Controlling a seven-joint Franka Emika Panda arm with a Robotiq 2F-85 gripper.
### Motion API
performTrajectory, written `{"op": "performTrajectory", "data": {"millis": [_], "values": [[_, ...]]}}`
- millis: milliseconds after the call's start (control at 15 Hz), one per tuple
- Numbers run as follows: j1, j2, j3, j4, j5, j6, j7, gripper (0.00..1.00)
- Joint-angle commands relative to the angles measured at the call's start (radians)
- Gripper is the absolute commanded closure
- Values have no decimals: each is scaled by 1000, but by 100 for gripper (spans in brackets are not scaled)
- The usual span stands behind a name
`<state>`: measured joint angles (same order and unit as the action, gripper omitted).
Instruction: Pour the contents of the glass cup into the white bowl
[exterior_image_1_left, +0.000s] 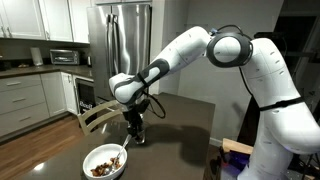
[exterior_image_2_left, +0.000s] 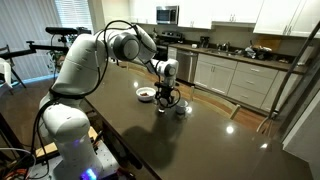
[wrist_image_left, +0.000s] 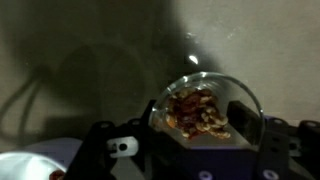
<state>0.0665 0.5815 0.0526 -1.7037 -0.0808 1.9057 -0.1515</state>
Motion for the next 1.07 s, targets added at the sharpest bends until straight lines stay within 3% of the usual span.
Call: {"op": "performTrajectory", "data": {"millis": [0, 600, 667, 867, 1000], "values": [[-14, -86, 4, -124, 23, 45, 27, 30], [-18, -222, -14, -336, 27, 126, 70, 28], [-19, -237, -16, -358, 27, 135, 73, 14], [-18, -273, -19, -408, 29, 143, 76, 0], [-17, -292, -20, -426, 28, 140, 74, 0]]}}
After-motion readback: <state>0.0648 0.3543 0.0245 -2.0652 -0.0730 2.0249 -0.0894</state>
